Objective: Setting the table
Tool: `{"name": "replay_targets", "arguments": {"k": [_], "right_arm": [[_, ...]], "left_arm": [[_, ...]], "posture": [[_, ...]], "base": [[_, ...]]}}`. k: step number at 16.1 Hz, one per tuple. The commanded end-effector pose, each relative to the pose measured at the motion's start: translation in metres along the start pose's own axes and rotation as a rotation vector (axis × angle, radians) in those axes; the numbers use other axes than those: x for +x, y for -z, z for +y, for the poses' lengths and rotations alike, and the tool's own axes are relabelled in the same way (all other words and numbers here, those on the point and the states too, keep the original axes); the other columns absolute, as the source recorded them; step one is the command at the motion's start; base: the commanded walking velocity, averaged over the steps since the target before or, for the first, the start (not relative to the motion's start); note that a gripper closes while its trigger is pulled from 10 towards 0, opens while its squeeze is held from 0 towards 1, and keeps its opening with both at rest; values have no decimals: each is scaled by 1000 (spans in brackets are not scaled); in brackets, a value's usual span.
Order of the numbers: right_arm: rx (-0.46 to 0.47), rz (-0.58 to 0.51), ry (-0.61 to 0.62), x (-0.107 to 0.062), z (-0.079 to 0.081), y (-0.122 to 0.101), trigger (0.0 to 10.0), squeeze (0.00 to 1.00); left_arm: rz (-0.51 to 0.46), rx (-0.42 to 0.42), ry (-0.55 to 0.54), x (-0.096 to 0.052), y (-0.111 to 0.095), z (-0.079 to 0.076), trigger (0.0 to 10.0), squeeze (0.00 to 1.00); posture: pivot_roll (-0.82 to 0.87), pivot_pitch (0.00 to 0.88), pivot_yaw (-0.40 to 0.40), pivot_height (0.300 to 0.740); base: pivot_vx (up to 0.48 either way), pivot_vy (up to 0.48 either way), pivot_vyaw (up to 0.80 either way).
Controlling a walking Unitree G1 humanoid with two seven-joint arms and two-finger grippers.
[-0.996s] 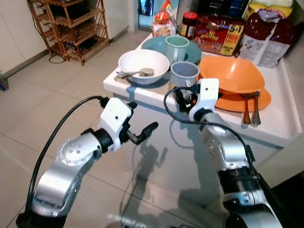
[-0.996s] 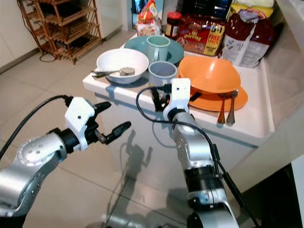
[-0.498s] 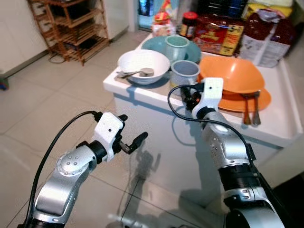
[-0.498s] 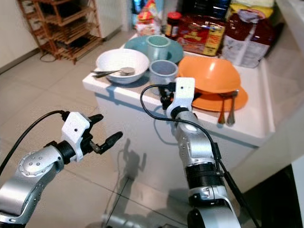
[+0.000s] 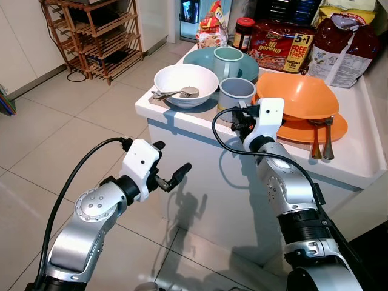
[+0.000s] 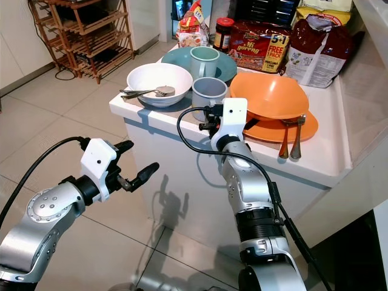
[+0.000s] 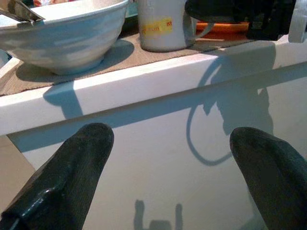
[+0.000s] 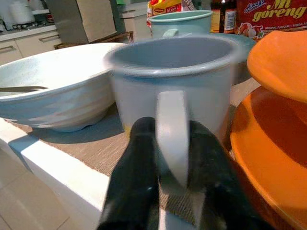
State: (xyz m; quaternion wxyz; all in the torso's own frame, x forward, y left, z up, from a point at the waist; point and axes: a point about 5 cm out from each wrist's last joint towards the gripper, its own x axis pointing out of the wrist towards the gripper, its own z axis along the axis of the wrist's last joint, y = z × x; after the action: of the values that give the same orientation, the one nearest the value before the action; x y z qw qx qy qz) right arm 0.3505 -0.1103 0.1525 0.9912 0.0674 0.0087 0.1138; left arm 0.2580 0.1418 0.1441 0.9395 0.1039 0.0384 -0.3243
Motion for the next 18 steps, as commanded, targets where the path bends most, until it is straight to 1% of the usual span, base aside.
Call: {"name": "replay_targets", "arguments": {"k": [1, 5, 7, 8, 9, 11, 12, 14, 15, 16, 17, 18], "right_arm": [[-10, -7, 0, 2, -1, -3, 0, 0], [-13, -8, 8, 2, -2, -3, 0, 0], [-18, -26, 12, 1, -3, -6, 0, 0], [-21, -57, 18, -1, -3, -11, 0, 0], [-40, -181, 21, -13, -1, -33, 0, 0], [-72, -269, 22, -25, 0, -49, 0, 0], [-114, -340, 31, -39, 2, -63, 0, 0], [-166, -448, 33, -57, 5, -80, 0, 0], [-186, -544, 18, -71, 7, -91, 0, 0], [-186, -554, 15, -73, 7, -92, 0, 0], [-183, -549, 18, -83, 4, -84, 2235, 0], [-178, -537, 22, -87, 3, -80, 2235, 0]], "left_arm": [[-18, 25, 5, 1, -8, -1, 10000, 0], [-22, 30, 5, 2, -9, -1, 10000, 0], [-25, 33, 4, 2, -10, -1, 10000, 0], [-34, 38, -2, 2, -11, -1, 10000, 0], [-92, 46, -31, 3, -21, 0, 10000, 0], [-135, 41, -44, 4, -28, -1, 10000, 0], [-157, 31, -60, 6, -32, -2, 10000, 0], [-185, 25, -82, 8, -36, -2, 10000, 0], [-207, 30, -109, 9, -42, 0, 10000, 0], [-208, 32, -114, 9, -43, 1, 10000, 0], [-209, 47, -132, 7, -44, 2, 10000, 0], [-206, 52, -139, 6, -44, 2, 10000, 0]], "posture": [[170, 0, -30, 740], [168, 0, -30, 740], [167, 0, -29, 740], [168, 0, -32, 740], [163, 3, -38, 740], [153, 9, -33, 740], [149, 9, -29, 740], [127, 14, -13, 740], [118, 13, -7, 740], [118, 13, -7, 740], [115, 15, -10, 740], [116, 16, -13, 740]], "base": [[0, 0, 0], [0, 0, 0], [0, 0, 0], [0, 0, 0], [0, 0, 0], [0, 0, 0], [0, 0, 0], [0, 0, 0], [0, 0, 0], [0, 0, 0], [0, 0, 0], [0, 0, 0]]}}
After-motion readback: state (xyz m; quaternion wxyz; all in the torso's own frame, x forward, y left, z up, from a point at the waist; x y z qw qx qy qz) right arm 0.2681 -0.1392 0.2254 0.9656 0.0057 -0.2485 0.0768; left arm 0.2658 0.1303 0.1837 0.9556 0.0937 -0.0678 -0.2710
